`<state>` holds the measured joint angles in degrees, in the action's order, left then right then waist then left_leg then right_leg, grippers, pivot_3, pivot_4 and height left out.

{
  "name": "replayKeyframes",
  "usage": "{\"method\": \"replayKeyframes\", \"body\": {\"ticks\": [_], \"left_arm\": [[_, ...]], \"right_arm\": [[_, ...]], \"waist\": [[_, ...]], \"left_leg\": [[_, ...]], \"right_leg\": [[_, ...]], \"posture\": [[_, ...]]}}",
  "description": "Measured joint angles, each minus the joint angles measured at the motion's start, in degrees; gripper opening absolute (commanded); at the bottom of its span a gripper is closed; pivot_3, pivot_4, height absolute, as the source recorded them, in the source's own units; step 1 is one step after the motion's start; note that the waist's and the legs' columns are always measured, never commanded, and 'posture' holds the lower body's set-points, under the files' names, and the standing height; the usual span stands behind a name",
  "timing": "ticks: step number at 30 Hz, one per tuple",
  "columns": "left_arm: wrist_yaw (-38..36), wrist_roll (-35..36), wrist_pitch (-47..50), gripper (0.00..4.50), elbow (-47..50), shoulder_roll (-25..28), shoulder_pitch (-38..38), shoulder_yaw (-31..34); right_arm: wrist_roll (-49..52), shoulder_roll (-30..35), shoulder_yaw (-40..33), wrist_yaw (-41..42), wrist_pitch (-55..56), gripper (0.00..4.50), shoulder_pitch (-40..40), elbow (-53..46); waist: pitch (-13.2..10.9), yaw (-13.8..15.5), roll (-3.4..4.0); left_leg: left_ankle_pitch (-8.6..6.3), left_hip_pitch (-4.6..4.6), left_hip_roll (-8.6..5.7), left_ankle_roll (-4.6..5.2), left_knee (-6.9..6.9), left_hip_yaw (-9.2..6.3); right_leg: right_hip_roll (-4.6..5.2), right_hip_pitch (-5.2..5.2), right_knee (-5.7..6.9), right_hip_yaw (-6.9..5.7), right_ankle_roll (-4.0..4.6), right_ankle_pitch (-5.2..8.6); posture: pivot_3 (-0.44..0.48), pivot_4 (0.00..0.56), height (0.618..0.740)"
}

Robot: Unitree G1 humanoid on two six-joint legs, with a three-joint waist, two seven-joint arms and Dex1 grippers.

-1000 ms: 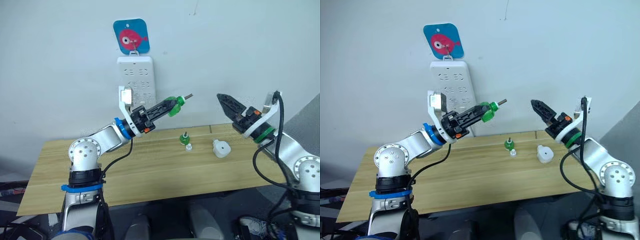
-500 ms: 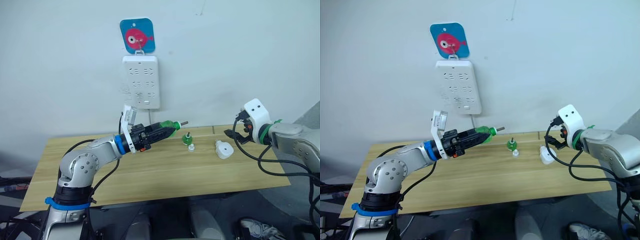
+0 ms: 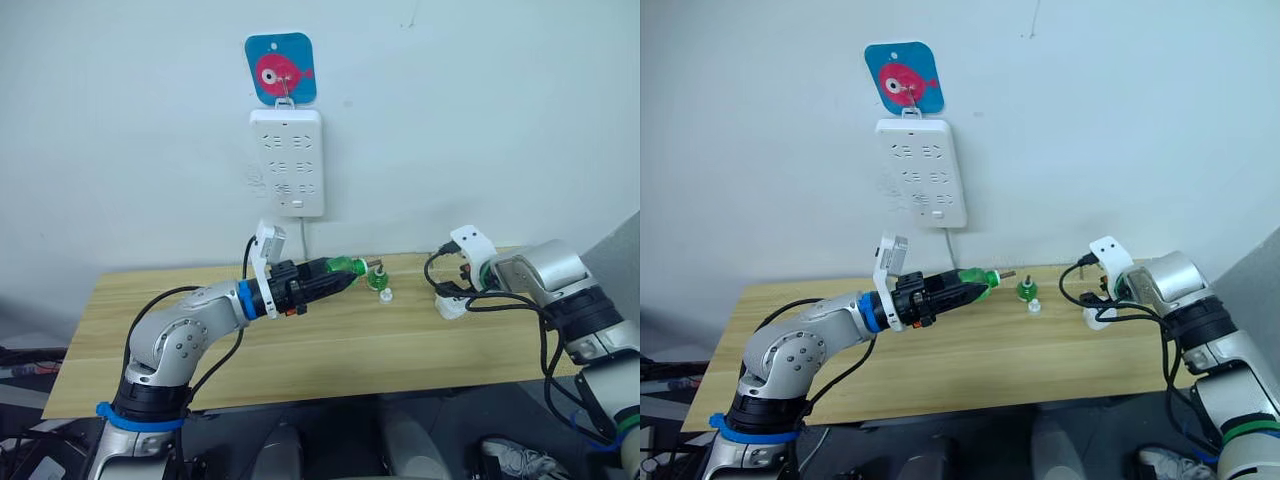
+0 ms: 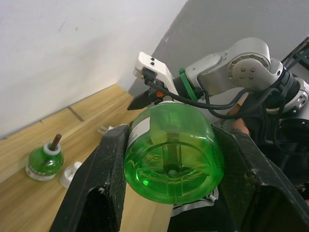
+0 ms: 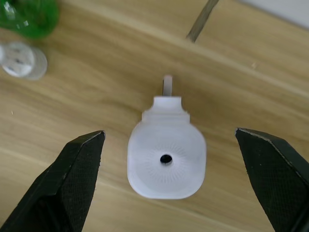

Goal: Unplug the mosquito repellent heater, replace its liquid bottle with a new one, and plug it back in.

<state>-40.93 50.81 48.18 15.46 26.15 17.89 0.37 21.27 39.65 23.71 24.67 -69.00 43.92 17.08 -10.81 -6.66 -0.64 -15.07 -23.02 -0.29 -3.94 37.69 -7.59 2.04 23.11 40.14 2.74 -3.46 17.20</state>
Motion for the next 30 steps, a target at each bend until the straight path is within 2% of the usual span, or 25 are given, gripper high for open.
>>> {"method": "replayKeyframes", "body": {"ticks": [14,22,25,27,28,30], "left_arm": [[0.3,-0.2,0.0,2.27,2.1,-0.1,-1.4,0.0],[0.3,-0.3,0.0,2.27,2.4,-0.6,-1.7,0.0],[0.4,-0.4,0.0,2.27,2.5,-0.7,-1.9,0.0],[0.4,-0.5,0.0,2.27,2.5,-0.9,-1.9,0.0],[0.4,-0.5,-0.1,2.27,2.5,-1.0,-1.9,0.0],[0.3,-0.6,-0.1,2.27,2.5,-1.1,-1.9,0.0]], "right_arm": [[-11.7,-3.9,4.5,9.0,7.4,4.50,0.0,8.8],[-16.0,-4.9,4.5,12.6,9.0,4.50,0.0,11.4],[-16.9,-5.3,4.5,12.9,9.1,3.97,0.0,12.2],[-17.8,-5.4,4.4,13.4,9.3,3.25,0.0,12.6],[-17.9,-5.5,4.3,13.5,9.5,3.03,0.1,12.6],[-18.2,-5.8,4.1,13.8,9.5,3.03,0.0,12.6]], "waist": [[-0.1,0.6,0.01],[-0.1,1.1,0.01],[-0.1,1.3,0.01],[-0.1,1.6,0.01],[-0.1,1.6,0.01],[-0.1,1.7,0.01]], "left_leg": [[0.00,0.01,0.00,0.00,0.00,-0.01],[0.00,0.01,0.00,0.00,-0.01,-0.01],[0.00,0.01,-0.01,0.00,-0.01,0.00],[0.00,0.01,-0.01,0.00,-0.01,-0.01],[0.00,0.01,0.00,0.00,-0.01,-0.01],[0.00,0.01,0.00,0.00,-0.01,-0.01]], "right_leg": [[0.01,-0.02,-0.03,-0.01,0.00,0.00],[0.02,-0.02,-0.04,-0.01,0.00,0.00],[0.02,-0.02,-0.05,-0.01,0.00,0.00],[0.02,-0.02,-0.06,-0.01,0.00,0.00],[0.02,-0.02,-0.06,-0.01,0.00,0.00],[0.02,-0.02,-0.06,-0.01,0.00,0.00]], "posture": [[-0.059,0.201,0.734],[-0.053,0.201,0.734],[-0.054,0.202,0.734],[-0.056,0.202,0.734],[-0.057,0.202,0.734],[-0.060,0.201,0.734]]}}
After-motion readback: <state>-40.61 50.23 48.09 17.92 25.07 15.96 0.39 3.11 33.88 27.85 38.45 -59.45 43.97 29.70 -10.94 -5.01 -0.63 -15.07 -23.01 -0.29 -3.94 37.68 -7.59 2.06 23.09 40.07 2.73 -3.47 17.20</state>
